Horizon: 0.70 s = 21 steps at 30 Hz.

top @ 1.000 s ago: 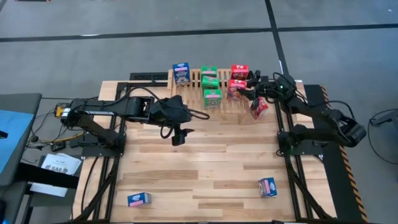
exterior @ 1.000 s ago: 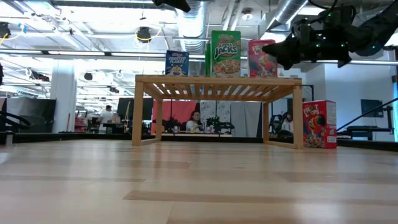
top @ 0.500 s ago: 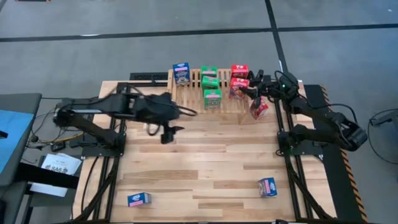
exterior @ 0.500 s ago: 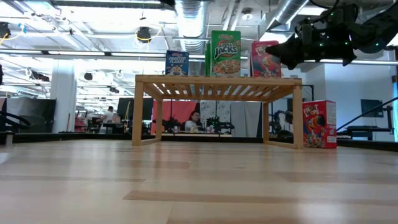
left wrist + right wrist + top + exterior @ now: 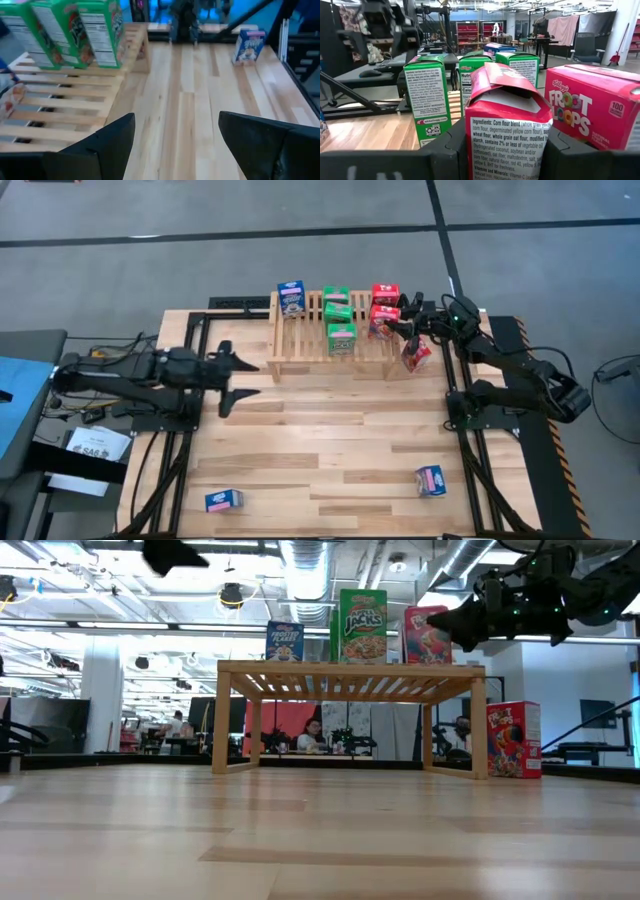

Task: Stack cereal on shelf
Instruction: Put the bottom red cereal box on the shelf aligned with the other red cereal box

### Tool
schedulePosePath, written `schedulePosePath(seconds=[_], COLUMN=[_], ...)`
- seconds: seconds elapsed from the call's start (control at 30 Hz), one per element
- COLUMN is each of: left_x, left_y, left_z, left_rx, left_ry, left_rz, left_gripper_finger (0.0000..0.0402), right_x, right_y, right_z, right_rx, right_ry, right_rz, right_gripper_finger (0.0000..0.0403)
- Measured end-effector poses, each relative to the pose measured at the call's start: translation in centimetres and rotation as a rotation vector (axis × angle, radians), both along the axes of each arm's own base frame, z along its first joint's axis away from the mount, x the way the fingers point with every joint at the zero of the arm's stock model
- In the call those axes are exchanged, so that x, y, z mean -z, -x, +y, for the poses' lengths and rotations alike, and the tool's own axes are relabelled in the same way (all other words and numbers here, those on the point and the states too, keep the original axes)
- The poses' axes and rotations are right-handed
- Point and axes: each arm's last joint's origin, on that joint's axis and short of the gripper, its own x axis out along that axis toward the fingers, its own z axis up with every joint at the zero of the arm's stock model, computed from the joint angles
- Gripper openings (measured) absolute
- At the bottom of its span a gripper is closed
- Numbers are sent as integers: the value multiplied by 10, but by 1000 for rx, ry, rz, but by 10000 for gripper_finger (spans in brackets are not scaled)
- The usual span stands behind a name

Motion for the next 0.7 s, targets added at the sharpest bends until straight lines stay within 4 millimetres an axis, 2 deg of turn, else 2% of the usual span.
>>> schedulePosePath(seconds=[0.33, 0.57, 0.7], left_x=[80, 118, 134], left_y=[52, 69, 65], left_z=[4, 5, 5], left_rx=[4, -1, -15], left_ry=[-14, 18, -2], left_rz=[-180, -293, -247], left_gripper_finger=[279, 279, 279], right_x=[0, 0, 0], right_y=[0, 0, 0], right_z=[0, 0, 0], right_rx=[-1, -1, -1], right_ry=[-1, 1, 2], right_rz=[0, -2, -2], right_gripper_finger=[164, 164, 164])
